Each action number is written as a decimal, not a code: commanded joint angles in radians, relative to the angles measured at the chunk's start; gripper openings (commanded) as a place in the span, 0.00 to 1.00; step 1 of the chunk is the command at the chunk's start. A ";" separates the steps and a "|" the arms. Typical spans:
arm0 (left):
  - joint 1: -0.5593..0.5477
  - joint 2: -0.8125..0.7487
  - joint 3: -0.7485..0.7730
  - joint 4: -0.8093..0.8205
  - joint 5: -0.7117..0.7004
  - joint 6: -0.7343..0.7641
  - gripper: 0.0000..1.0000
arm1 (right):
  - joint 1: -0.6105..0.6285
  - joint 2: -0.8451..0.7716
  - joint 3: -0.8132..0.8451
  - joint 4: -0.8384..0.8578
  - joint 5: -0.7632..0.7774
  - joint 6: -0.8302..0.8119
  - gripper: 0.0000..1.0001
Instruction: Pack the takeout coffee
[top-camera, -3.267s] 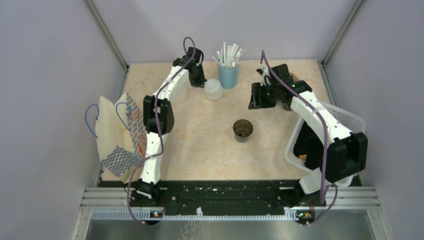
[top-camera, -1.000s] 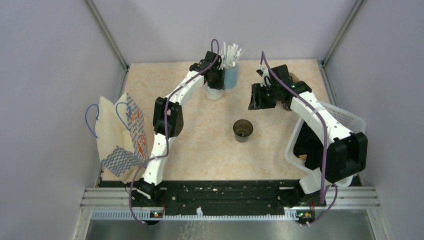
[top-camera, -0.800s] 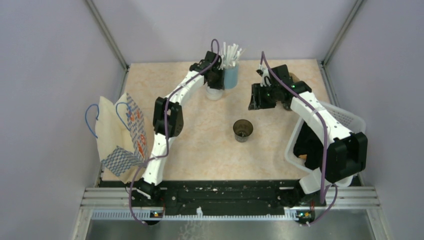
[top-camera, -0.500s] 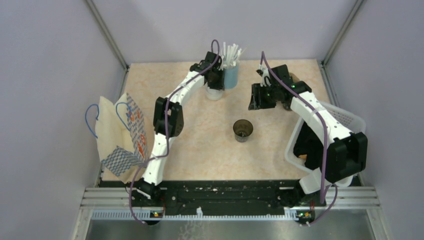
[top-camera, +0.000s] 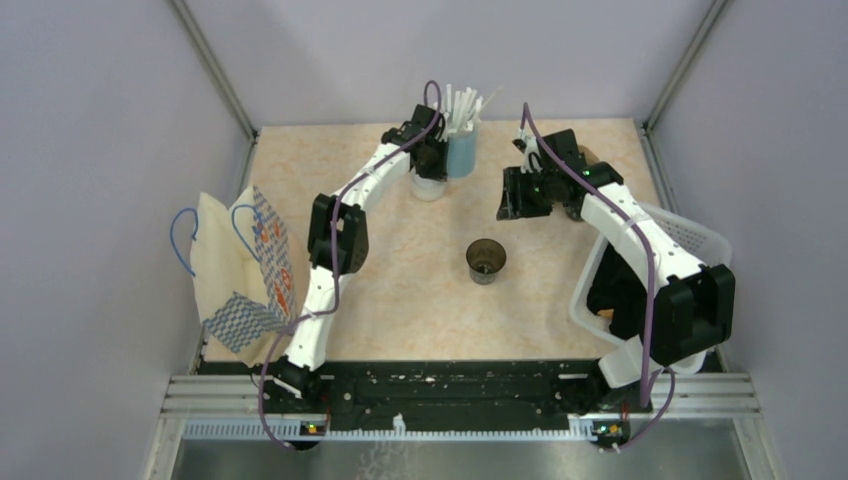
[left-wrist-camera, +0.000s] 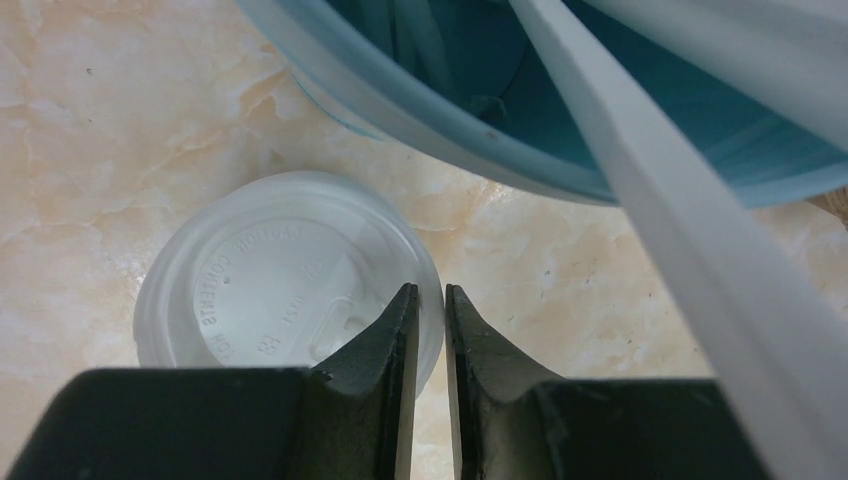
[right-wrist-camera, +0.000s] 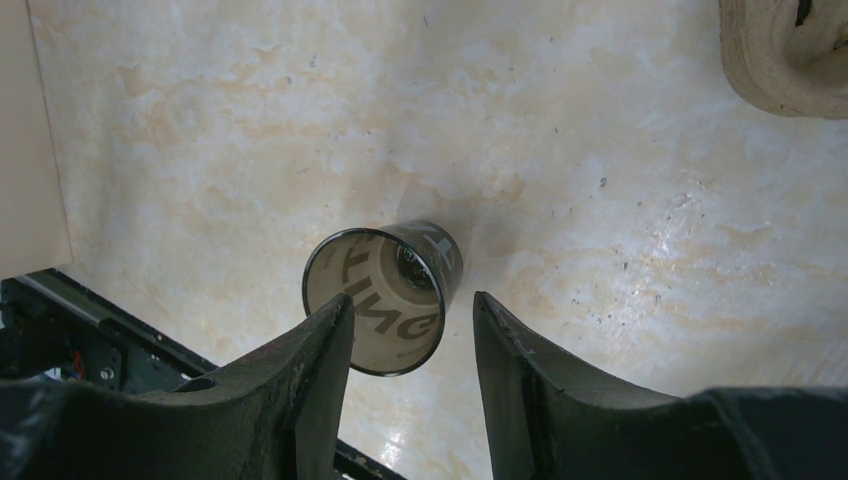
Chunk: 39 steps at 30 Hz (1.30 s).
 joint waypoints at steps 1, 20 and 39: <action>-0.003 0.007 0.015 0.025 -0.011 0.013 0.22 | -0.004 -0.040 -0.001 0.030 0.001 -0.007 0.48; -0.004 -0.019 0.020 0.028 -0.021 0.004 0.00 | -0.004 -0.039 -0.002 0.032 -0.003 -0.006 0.48; 0.007 -0.222 -0.048 0.008 -0.043 -0.078 0.00 | -0.004 -0.023 0.031 0.020 -0.008 -0.001 0.48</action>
